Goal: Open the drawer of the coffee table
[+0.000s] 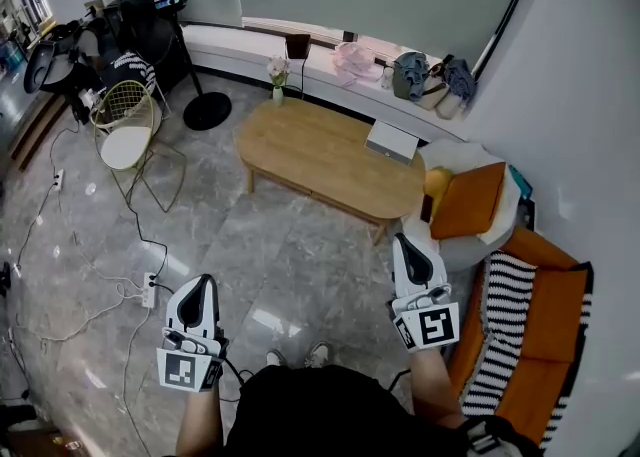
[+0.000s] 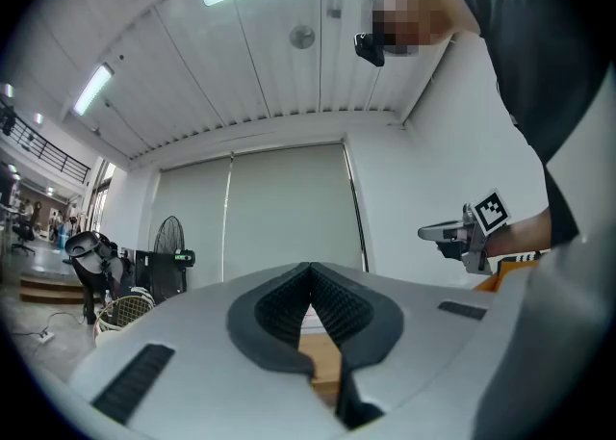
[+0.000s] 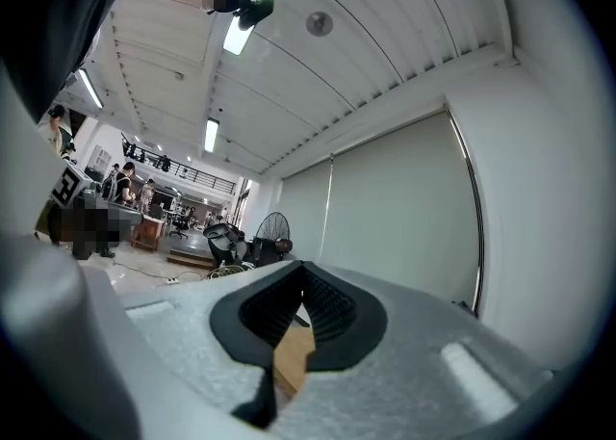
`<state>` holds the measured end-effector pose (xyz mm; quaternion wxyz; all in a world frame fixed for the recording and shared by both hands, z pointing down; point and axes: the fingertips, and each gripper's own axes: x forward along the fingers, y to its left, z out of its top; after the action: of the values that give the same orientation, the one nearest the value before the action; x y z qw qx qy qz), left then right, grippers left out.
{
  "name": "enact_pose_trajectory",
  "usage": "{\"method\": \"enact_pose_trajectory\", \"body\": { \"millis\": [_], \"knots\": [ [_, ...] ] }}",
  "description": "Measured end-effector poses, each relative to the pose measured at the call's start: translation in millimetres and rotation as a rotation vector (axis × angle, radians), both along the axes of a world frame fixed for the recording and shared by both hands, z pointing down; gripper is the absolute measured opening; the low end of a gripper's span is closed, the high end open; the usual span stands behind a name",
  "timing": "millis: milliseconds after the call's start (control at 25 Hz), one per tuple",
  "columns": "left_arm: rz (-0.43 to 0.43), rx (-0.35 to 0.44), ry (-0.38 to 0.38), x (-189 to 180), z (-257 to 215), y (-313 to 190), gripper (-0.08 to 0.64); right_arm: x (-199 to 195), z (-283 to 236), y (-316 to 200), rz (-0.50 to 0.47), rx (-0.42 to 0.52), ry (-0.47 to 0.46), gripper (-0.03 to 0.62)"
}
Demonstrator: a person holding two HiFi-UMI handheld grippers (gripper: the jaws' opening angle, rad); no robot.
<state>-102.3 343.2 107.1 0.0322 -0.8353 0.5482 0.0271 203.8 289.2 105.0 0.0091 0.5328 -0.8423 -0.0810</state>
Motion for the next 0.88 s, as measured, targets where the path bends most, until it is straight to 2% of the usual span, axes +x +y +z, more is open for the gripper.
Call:
{"method": "enact_pose_trajectory", "body": {
  "millis": [200, 440, 600, 760, 880],
  "knots": [
    [-0.005, 0.002, -0.008, 6, 6, 3, 0.008, 11, 12, 2, 0.009, -0.009, -0.018, 0.005],
    [0.005, -0.007, 0.011, -15, 14, -11, 0.008, -9, 21, -2, 0.017, -0.033, 0.006, 0.005],
    [0.039, -0.013, 0.030, -23, 22, -52, 0.008, -18, 24, -31, 0.042, -0.045, 0.027, 0.005],
    [0.081, -0.030, 0.052, -20, 30, -120, 0.006, -16, 29, -91, 0.080, -0.067, 0.038, 0.005],
    [0.119, 0.013, 0.047, -33, 16, -173, 0.008, -37, 18, -137, 0.092, -0.059, 0.055, 0.005]
  ]
}}
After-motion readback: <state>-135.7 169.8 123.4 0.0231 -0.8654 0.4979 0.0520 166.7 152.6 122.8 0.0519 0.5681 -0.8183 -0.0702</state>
